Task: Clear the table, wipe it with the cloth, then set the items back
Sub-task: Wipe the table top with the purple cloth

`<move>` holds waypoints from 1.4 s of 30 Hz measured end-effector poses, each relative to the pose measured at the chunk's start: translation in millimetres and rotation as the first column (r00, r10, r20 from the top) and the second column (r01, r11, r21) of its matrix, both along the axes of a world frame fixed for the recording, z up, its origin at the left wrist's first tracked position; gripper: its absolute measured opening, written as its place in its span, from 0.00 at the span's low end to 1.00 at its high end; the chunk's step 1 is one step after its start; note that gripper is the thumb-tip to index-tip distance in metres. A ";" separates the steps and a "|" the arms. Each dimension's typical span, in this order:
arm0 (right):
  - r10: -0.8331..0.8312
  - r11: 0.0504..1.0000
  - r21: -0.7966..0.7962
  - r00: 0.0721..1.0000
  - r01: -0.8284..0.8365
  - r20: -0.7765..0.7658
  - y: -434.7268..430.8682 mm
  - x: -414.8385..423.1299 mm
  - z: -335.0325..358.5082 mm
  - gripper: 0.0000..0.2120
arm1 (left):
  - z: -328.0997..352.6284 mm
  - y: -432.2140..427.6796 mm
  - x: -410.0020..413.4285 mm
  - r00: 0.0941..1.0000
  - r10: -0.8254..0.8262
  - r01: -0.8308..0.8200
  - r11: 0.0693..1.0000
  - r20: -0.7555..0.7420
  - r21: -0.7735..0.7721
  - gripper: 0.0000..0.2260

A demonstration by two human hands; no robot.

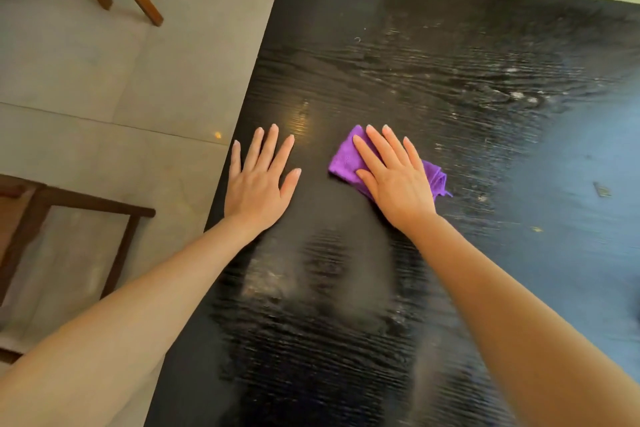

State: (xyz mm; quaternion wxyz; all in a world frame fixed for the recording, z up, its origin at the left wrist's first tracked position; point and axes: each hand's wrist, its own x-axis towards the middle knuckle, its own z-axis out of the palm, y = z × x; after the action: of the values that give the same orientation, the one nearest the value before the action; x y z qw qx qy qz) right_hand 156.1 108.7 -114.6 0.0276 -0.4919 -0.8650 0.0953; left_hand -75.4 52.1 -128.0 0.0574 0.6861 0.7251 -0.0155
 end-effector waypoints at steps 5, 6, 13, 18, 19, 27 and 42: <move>-0.126 0.992 -0.027 0.983 0.123 -0.132 40.4 -23.6 -3.6 0.23 | -1.6 -2.8 -4.8 1.000 0.010 -0.010 1.000 0.004 0.002 0.26; -0.138 0.990 -0.037 0.979 0.133 -0.149 45.1 -31.0 -4.1 0.23 | -2.1 -4.6 -6.8 1.000 0.015 -0.015 1.000 0.000 0.003 0.26; -0.068 0.997 0.017 0.963 0.075 -0.262 45.4 -52.9 -7.2 0.20 | -8.7 0.9 -8.5 0.999 0.033 -0.033 0.999 0.011 0.022 0.24; 0.012 1.000 0.021 0.946 -0.006 -0.323 -3.8 -50.7 -8.9 0.17 | -12.9 -3.5 -13.2 1.000 0.025 -0.025 1.000 0.007 0.011 0.23; 0.029 1.000 0.017 0.944 -0.025 -0.328 -10.8 -48.6 -7.3 0.17 | -12.0 0.2 -13.8 1.000 0.030 -0.030 0.999 0.008 0.018 0.23; 0.164 0.986 0.011 0.961 -0.165 -0.222 -98.7 -14.5 -1.0 0.22 | -10.6 -4.8 -8.3 1.000 0.018 -0.018 1.000 0.021 0.007 0.23; -0.166 0.984 -0.014 0.894 0.176 -0.417 51.2 -37.8 19.8 0.15 | -6.0 -7.8 -4.6 0.999 0.033 -0.035 0.999 0.030 0.042 0.23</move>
State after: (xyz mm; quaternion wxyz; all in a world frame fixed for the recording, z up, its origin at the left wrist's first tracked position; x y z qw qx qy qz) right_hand 118.3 159.9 -94.8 0.2258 -0.5340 -0.7936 0.1846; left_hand -80.0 44.3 -134.0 0.0539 0.6749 0.7359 0.0110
